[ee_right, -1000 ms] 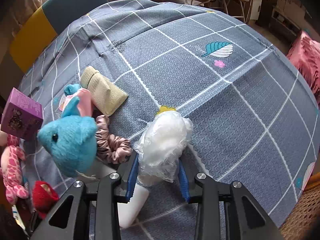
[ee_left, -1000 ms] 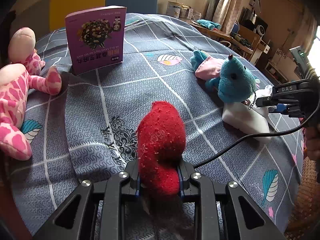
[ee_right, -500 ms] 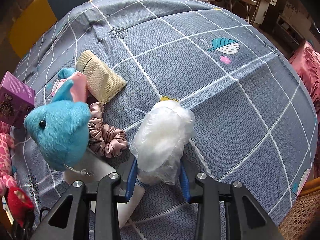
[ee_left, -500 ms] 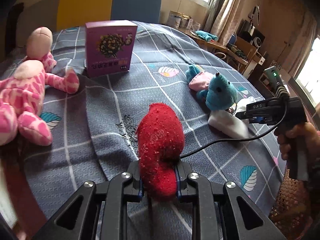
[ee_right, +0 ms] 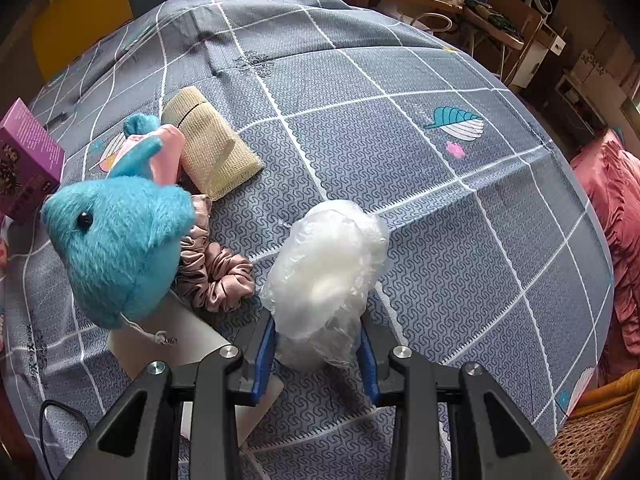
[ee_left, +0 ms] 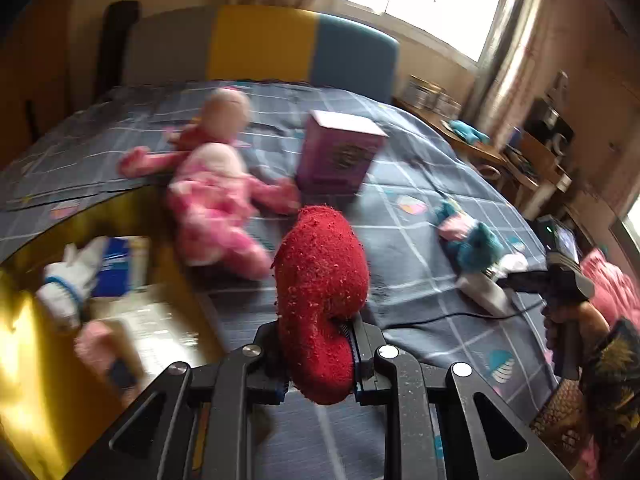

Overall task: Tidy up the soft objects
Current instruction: 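Release the red hat into the gold tray with the left gripper while the right holds the bag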

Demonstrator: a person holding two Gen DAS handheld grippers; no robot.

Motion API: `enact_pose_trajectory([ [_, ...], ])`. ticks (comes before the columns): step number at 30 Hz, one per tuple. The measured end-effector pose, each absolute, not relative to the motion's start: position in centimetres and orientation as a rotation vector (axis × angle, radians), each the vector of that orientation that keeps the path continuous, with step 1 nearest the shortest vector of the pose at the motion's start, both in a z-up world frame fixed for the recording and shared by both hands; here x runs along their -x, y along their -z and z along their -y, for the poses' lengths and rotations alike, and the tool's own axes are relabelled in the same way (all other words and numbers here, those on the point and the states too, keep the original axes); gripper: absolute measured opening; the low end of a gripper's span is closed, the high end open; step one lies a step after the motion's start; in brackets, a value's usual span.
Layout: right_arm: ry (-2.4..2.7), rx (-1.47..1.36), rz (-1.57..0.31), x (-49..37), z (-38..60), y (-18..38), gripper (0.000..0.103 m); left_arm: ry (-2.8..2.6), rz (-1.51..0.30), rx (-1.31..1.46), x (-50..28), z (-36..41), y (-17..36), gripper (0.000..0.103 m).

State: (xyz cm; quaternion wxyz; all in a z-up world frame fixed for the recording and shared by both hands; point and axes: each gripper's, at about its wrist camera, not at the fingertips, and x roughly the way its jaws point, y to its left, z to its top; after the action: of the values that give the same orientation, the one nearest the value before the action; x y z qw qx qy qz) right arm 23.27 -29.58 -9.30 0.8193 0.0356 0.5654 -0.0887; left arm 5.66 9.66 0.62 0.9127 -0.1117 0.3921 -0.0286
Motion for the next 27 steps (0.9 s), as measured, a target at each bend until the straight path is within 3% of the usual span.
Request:
enact_pose_trajectory([
  [11, 0.192, -0.010, -1.195, -22.5, 28.1, 9.0, 0.035, -0.368, -0.837, 0.435, -0.3, -26.2, 1.0, 0.023],
  [19, 0.198, 0.036, -1.189, -22.0, 27.0, 8.9, 0.035, -0.474, -0.913, 0.455, -2.8, -32.6, 4.8, 0.025],
  [24, 0.200, 0.054, -1.186, -21.7, 26.7, 8.8, 0.035, -0.493, -0.966, 0.453, -4.8, -34.5, 7.1, 0.032],
  [27, 0.198, 0.065, -1.185, -21.9, 26.8, 8.9, 0.035, -0.503, -0.949, 0.445, -5.0, -34.5, 6.8, 0.042],
])
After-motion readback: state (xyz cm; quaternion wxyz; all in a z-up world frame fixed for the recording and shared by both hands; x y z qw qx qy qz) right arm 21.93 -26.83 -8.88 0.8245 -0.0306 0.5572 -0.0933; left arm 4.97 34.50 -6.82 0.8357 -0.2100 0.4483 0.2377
